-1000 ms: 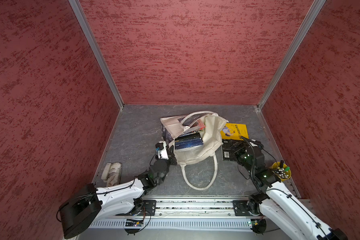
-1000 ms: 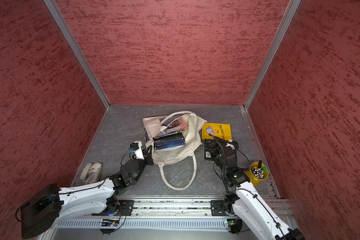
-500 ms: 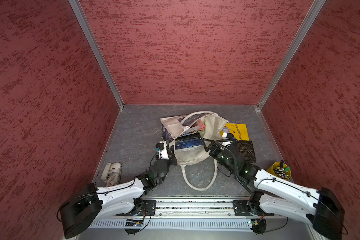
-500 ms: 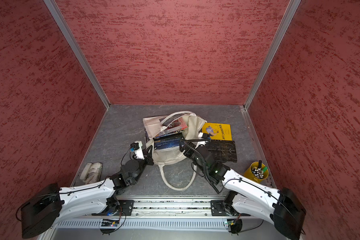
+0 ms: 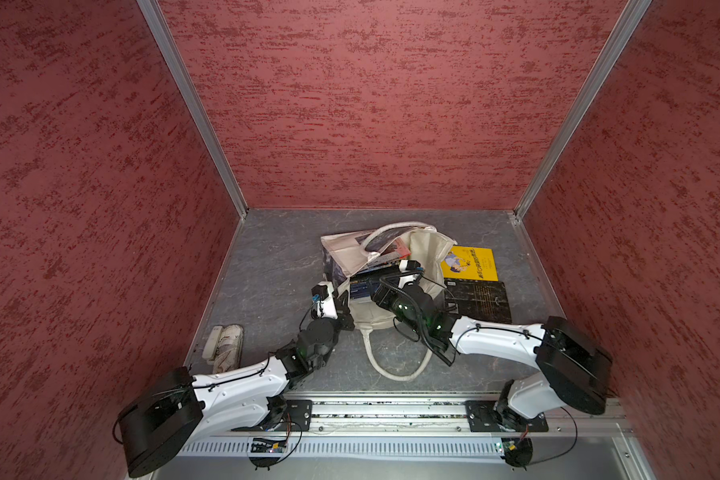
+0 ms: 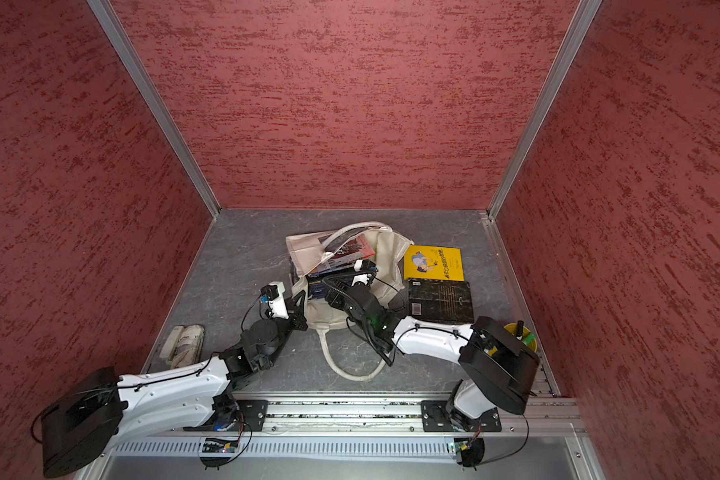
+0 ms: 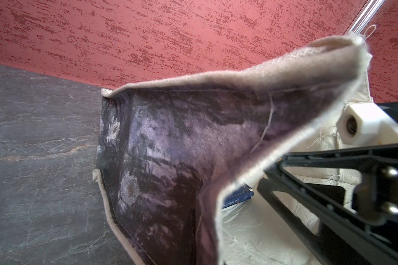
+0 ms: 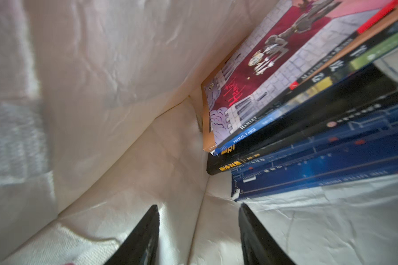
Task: Take out the books from the canvas bag
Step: Pick up the book from the canvas bag.
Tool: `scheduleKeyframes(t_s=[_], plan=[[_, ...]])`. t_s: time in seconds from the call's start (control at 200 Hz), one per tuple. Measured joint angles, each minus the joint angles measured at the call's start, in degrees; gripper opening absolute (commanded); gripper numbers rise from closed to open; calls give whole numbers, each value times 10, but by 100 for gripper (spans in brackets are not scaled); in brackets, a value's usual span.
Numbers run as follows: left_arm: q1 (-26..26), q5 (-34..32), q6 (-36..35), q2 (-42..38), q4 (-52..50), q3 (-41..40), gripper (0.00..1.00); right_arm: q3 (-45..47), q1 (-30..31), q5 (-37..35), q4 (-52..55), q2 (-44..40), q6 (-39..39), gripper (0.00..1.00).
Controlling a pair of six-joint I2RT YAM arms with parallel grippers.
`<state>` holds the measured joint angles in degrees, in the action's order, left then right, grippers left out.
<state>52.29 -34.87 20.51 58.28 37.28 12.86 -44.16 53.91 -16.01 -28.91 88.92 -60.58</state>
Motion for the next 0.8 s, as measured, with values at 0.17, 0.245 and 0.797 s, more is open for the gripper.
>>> scheduleKeyframes(t_s=[0.17, 0.245, 0.797], plan=[[0, 0, -1, 0, 0, 0, 0, -21, -18, 4, -12, 49, 0, 50], [0, 0, -3, 0, 0, 0, 0, -24, -31, 10, -20, 61, -3, 49], [0, 0, -4, 0, 0, 0, 0, -85, -105, 49, -43, 153, -22, 40]])
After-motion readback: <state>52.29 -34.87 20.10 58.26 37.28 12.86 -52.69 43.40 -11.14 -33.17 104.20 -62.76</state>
